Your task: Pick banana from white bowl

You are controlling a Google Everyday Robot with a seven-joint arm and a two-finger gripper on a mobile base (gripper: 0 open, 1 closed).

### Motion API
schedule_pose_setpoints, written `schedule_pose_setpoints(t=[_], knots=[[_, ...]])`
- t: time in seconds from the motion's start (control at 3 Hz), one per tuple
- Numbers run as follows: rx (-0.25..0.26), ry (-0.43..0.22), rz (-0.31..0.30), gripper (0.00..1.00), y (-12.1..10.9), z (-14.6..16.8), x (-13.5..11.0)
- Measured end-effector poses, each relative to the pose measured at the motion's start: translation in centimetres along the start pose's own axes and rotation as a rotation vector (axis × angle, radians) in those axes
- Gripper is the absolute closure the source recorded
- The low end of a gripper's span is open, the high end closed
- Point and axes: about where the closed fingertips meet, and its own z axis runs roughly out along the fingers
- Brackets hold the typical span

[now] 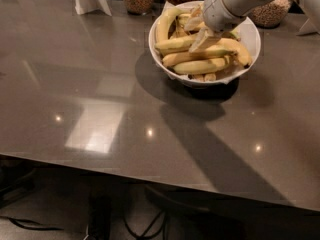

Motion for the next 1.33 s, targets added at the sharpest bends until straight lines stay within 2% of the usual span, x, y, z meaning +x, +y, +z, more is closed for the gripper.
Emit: schedule_pose_setpoints(t=[0.67,1.0,1.33], knots=[[-0.02,0.039,0.022,0.55,0.59,0.25,1.68],[-0.02,0.039,0.022,0.63,0.69,0.18,1.6],[-0.023,0.047,0.028,0.82,0.78,0.11,1.71]])
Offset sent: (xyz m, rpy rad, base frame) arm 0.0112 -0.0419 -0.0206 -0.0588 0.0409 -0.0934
